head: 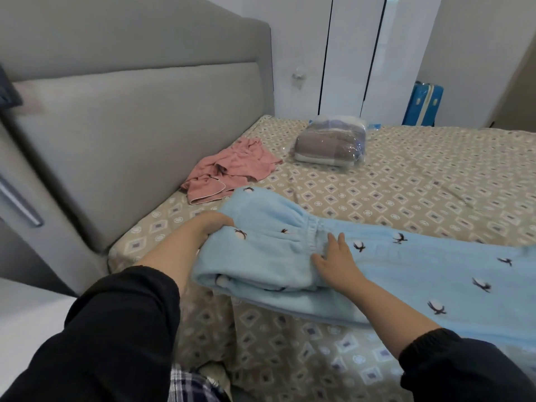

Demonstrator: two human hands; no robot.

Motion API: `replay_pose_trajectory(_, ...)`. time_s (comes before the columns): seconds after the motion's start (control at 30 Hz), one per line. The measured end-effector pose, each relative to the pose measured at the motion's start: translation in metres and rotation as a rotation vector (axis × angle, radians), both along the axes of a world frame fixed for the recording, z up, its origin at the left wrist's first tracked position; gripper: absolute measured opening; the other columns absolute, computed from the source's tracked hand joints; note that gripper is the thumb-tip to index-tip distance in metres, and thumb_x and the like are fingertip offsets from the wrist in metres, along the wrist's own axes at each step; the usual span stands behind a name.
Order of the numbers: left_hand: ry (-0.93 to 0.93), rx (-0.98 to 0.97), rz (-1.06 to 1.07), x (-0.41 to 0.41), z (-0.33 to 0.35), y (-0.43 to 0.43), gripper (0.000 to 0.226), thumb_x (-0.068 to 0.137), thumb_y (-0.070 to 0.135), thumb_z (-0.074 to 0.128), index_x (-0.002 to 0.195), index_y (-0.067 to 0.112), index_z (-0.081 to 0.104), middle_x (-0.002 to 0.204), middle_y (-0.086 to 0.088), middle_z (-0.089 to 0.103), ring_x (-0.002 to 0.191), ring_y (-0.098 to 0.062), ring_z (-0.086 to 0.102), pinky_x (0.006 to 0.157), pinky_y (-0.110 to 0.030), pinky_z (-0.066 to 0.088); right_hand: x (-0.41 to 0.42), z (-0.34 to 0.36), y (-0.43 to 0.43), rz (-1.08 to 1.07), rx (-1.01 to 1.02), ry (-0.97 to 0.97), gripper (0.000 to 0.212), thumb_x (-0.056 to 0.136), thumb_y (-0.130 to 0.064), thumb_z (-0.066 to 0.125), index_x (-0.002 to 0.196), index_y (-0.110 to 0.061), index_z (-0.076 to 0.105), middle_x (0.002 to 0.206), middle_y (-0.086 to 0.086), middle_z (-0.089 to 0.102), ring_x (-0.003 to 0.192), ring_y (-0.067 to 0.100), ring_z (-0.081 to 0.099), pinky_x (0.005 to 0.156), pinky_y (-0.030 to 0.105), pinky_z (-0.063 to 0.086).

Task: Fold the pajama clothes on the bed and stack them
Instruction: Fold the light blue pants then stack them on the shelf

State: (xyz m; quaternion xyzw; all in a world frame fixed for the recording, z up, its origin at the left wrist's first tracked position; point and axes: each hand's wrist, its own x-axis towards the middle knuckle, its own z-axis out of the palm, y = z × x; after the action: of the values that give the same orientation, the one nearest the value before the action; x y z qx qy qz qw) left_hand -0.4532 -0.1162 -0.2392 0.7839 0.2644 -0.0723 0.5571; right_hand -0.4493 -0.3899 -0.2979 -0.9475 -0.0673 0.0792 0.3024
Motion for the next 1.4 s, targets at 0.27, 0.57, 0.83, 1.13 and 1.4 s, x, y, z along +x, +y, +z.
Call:
replay_pose_trajectory(0.27, -0.048, 0.075, 0.059, -0.035, 0.023, 0.022, 0.020, 0.085, 0.003, 0.062, 0.104, 0.009, 0.060, 0.091, -0.008, 0.065, 0.073, -0.020, 0.061, 0.057, -0.025, 0.045, -0.007, -0.010, 0.066, 0.096, 0.162, -0.077, 0.064, 0.102, -0.033, 0.035, 0.153, -0.008, 0.006, 0.161, 0.013, -0.005, 0.148, 0.024, 0.002, 0.119, 0.038, 0.010)
replay_pose_trajectory(0.57, -0.125, -0.041, -0.030, -0.026, 0.065, -0.041, 0.011, 0.087, 0.021, 0.058, 0.092, 0.012, 0.062, 0.079, -0.004, 0.069, 0.072, -0.017, 0.064, 0.064, -0.026, 0.050, -0.004, -0.005, 0.033, 0.134, 0.366, 0.151, 0.062, 0.101, -0.035, 0.041, 0.152, -0.013, 0.014, 0.158, 0.004, 0.020, 0.144, 0.021, 0.023, 0.111, 0.028, 0.019)
replay_pose_trajectory(0.83, -0.218, -0.188, -0.216, -0.001, 0.095, -0.151, 0.022, 0.091, 0.025, 0.058, 0.106, 0.009, 0.056, 0.096, -0.010, 0.066, 0.080, -0.019, 0.065, 0.060, -0.024, 0.054, 0.025, 0.035, -0.088, -0.167, 1.038, 0.415, 0.051, 0.103, -0.034, 0.039, 0.149, -0.015, 0.028, 0.153, 0.007, 0.032, 0.137, 0.023, 0.038, 0.114, 0.041, 0.029)
replay_pose_trajectory(1.13, -0.417, 0.125, -0.200, 0.020, 0.018, -0.215, 0.047, 0.094, 0.017, 0.053, 0.140, 0.020, 0.047, 0.144, -0.005, 0.047, 0.126, -0.020, 0.048, 0.097, -0.026, 0.039, 0.021, 0.032, -0.219, -0.364, 0.959, 0.334, 0.035, 0.096, -0.046, 0.047, 0.103, -0.015, 0.062, 0.098, 0.009, 0.068, 0.093, 0.028, 0.063, 0.084, 0.039, 0.049)
replay_pose_trajectory(1.4, -0.229, -0.242, -0.071, 0.000, -0.069, -0.225, 0.079, 0.084, 0.038, 0.071, 0.146, 0.017, 0.027, 0.133, 0.002, 0.049, 0.107, -0.017, 0.053, 0.090, -0.032, 0.043, 0.014, -0.006, -0.216, -0.304, 0.359, 0.088, 0.039, 0.095, -0.038, 0.054, 0.115, -0.005, 0.054, 0.112, 0.009, 0.063, 0.094, 0.023, 0.059, 0.078, 0.035, 0.044)
